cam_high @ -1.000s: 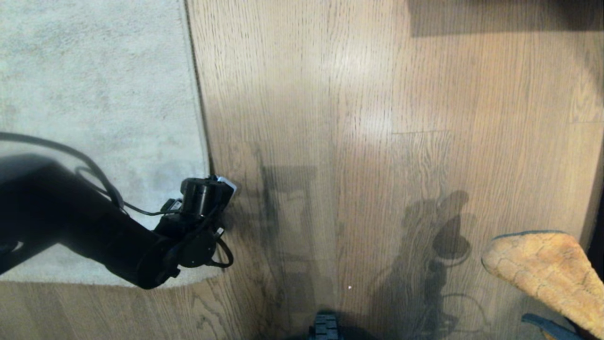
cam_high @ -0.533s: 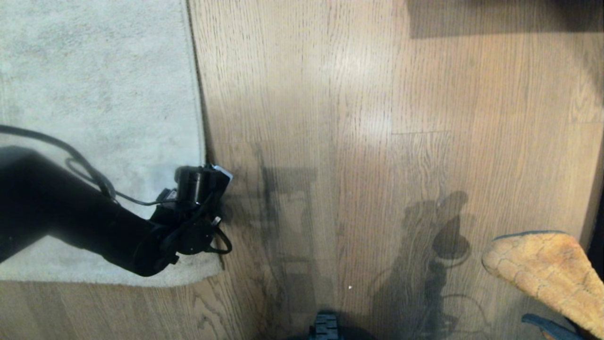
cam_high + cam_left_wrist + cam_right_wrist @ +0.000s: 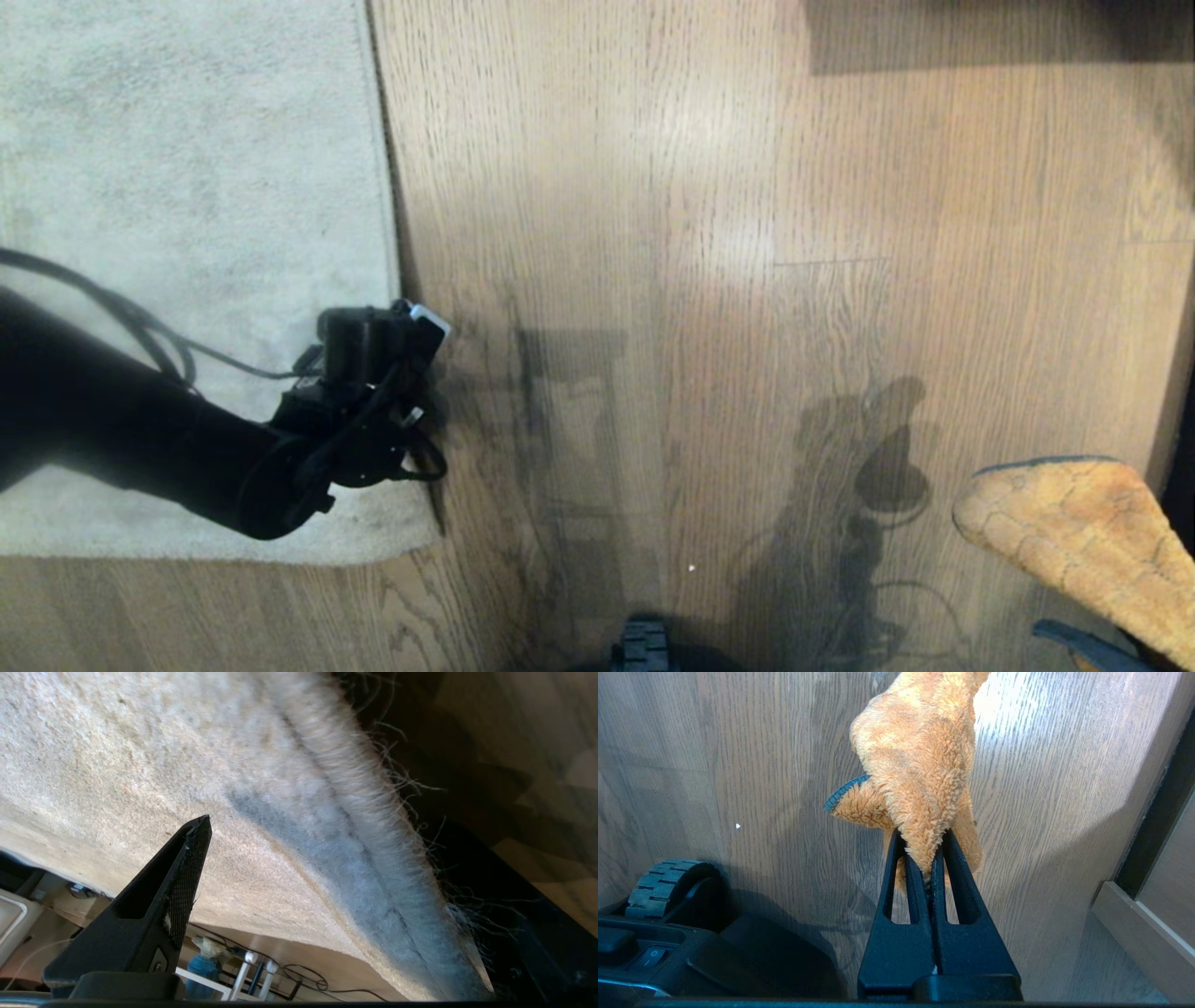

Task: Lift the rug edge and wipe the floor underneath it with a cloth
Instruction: Lift up the carpet

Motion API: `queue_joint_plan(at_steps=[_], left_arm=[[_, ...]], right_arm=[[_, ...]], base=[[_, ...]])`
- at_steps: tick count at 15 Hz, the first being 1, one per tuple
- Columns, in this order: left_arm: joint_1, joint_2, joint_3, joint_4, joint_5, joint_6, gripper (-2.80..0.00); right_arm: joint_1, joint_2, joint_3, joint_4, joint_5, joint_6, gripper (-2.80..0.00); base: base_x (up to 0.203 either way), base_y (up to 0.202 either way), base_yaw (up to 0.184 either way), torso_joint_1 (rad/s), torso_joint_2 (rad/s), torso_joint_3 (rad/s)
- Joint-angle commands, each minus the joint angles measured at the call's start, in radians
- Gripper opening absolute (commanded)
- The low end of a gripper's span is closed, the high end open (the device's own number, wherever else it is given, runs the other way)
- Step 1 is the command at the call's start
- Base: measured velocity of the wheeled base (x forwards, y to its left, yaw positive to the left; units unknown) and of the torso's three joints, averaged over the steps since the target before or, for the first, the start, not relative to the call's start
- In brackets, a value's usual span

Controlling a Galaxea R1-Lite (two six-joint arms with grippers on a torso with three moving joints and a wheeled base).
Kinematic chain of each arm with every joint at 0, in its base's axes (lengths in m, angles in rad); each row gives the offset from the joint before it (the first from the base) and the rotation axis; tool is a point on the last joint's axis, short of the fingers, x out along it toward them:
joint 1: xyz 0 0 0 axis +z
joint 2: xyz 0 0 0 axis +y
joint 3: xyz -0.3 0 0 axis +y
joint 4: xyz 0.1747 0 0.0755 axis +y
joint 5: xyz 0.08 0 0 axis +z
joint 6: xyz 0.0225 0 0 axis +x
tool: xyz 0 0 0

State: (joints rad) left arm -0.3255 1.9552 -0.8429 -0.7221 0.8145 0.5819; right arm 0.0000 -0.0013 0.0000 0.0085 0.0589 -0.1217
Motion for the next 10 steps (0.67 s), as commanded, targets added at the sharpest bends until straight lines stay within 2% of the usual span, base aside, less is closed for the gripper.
queue_joint_plan(at_steps=[1,10], left_arm=[[-0.005,-0.01,0.033,0.024,0.009,0.013,0.0],[-0.074,-0.06,0.162,0.036,0.011,0.013,0.0]], right_arm=[[0.0,0.001,0.0,0.001,0.001,-0.001,-2.8],[0.0,0.001,0.0,-0.001,0.001,-0.001,-2.8]], base=[[0.0,0.0,0.0,0.0,0.0,0.0],[0.0,0.0,0.0,0.0,0.0,0.0]])
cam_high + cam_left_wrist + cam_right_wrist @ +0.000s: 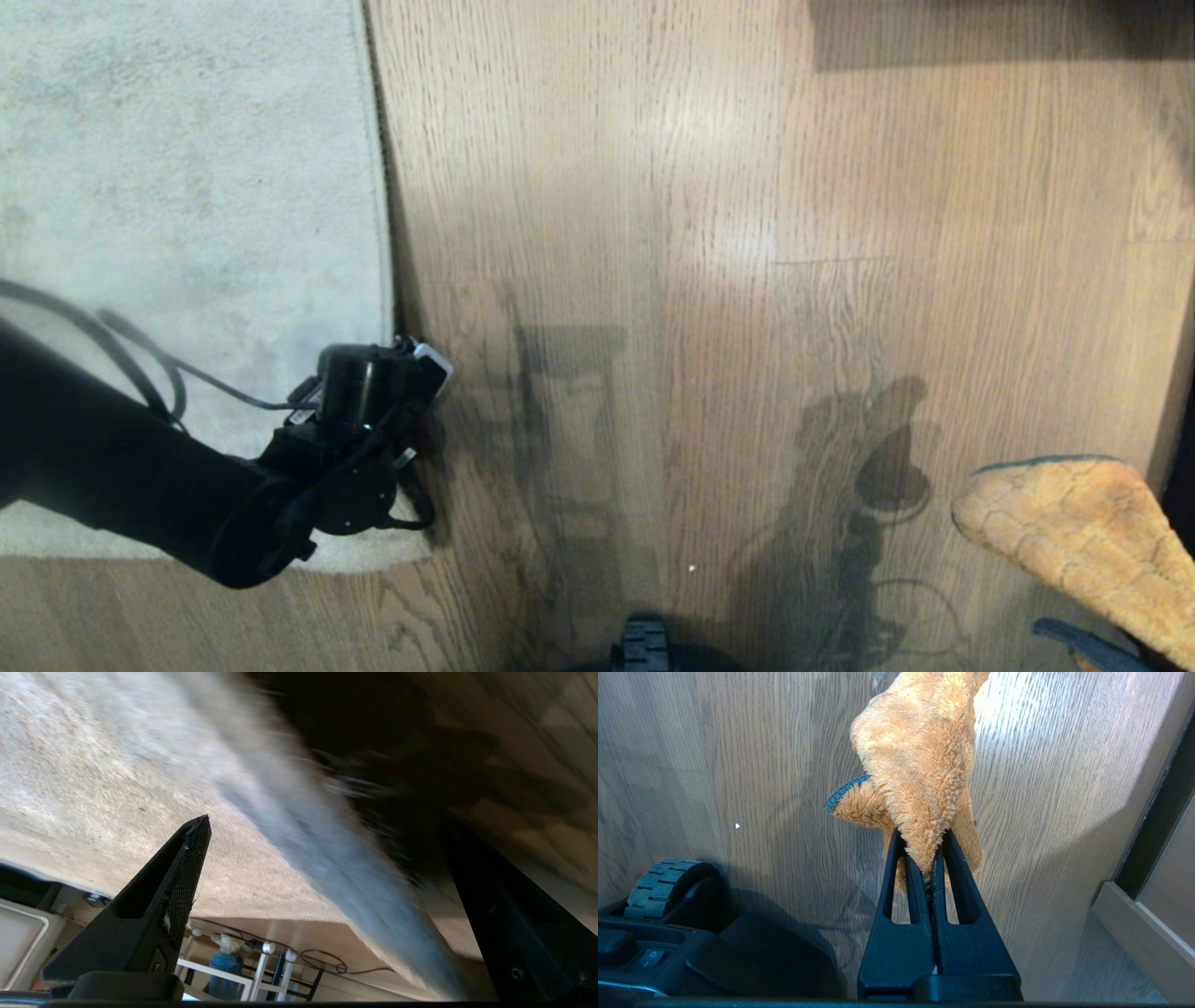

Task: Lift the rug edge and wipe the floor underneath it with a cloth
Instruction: Lift up the carpet

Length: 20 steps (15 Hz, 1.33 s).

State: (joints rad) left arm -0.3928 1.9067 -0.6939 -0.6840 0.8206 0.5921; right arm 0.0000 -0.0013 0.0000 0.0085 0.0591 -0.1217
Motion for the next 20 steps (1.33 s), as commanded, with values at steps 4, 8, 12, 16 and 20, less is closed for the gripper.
queue_joint_plan(at_steps=[4,8,12,16,20], left_arm=[[-0.009,-0.026,0.054,-0.008,0.005,0.04,0.0],[-0.006,-0.023,0.086,-0.014,0.002,0.048,0.0],[-0.001,-0.023,0.091,-0.014,0.002,0.048,0.0],[-0.003,-0.028,0.102,-0.014,0.004,0.049,0.0],[-0.02,-0.043,0.115,-0.014,0.098,0.064,0.0]], right_arm=[[0.0,0.001,0.0,0.0,0.001,-0.001,-2.8],[0.0,0.001,0.0,-0.001,0.001,-0.001,-2.8],[0.0,0.001,0.0,-0.001,0.001,-0.001,-2.8],[0.0,0.001,0.0,0.0,0.001,-0.001,-2.8],[0.0,0.001,0.0,0.001,0.001,-0.001,-2.8]], base=[[0.0,0.0,0.0,0.0,0.0,0.0],[0.0,0.0,0.0,0.0,0.0,0.0],[0.0,0.0,0.0,0.0,0.0,0.0],[0.0,0.0,0.0,0.0,0.0,0.0],[0.0,0.0,0.0,0.0,0.0,0.0]])
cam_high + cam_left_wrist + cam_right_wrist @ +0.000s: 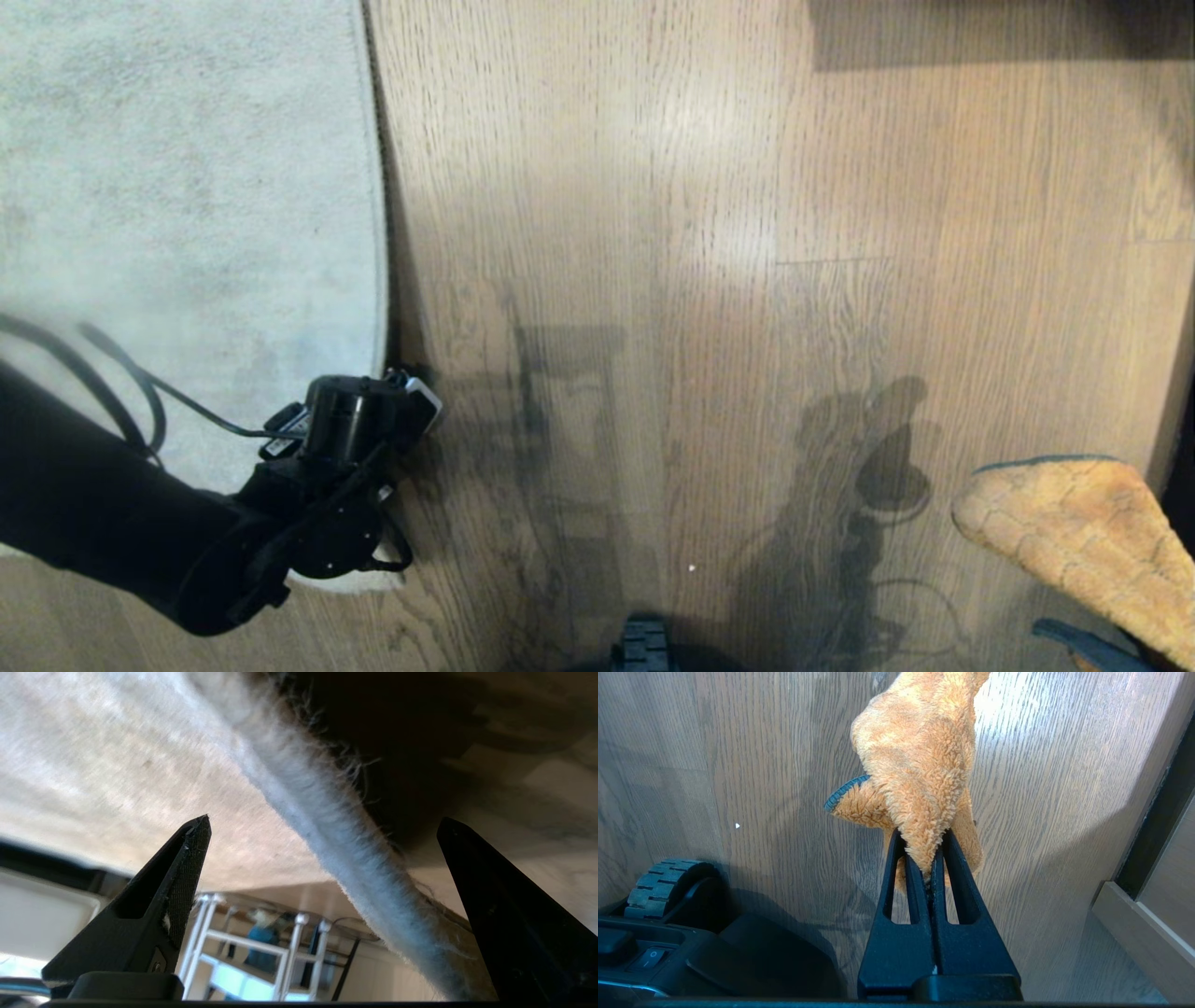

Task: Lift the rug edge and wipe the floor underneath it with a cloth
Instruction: Lift up the carpet

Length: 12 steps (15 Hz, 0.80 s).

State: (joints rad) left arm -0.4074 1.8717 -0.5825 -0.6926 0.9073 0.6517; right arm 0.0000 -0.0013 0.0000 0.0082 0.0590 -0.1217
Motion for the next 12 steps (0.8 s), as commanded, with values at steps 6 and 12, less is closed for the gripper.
queue_joint_plan(at_steps=[6,12], left_arm=[[-0.016,-0.022,0.045,-0.028,0.039,0.007,0.0],[-0.024,0.029,0.1,-0.159,0.039,0.009,-2.8]], right_arm=[[0.0,0.001,0.0,0.0,0.001,-0.001,-2.8],[0.0,0.001,0.0,0.0,0.001,-0.001,-2.8]], base=[[0.0,0.0,0.0,0.0,0.0,0.0],[0.0,0.0,0.0,0.0,0.0,0.0]])
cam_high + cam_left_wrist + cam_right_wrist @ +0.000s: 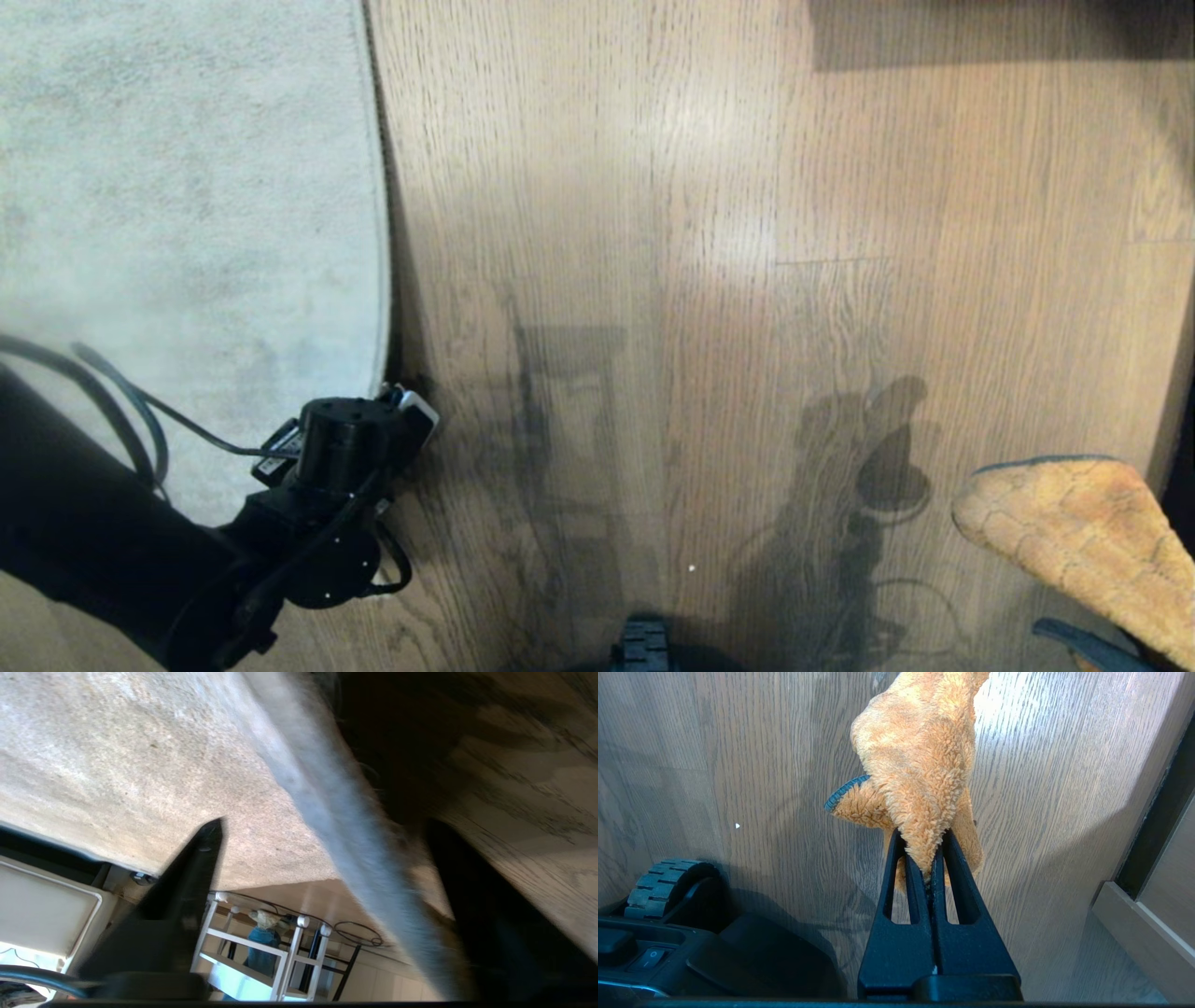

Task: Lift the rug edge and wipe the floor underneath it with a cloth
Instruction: Lift up the carpet

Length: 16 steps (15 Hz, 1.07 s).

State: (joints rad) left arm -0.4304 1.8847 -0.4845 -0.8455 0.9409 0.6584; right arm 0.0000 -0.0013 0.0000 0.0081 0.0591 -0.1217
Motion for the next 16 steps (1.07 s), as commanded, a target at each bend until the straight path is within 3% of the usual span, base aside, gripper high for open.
queue_joint_plan(at_steps=[1,16], left_arm=[[-0.001,0.02,0.0,-0.006,0.006,0.003,-2.8],[0.009,-0.055,0.0,0.006,0.007,0.002,-2.8]], right_arm=[[0.0,0.001,0.0,0.0,0.001,-0.001,-2.8],[0.0,0.001,0.0,0.001,0.001,-0.001,-2.8]], base=[[0.0,0.0,0.0,0.0,0.0,0.0],[0.0,0.0,0.0,0.0,0.0,0.0]])
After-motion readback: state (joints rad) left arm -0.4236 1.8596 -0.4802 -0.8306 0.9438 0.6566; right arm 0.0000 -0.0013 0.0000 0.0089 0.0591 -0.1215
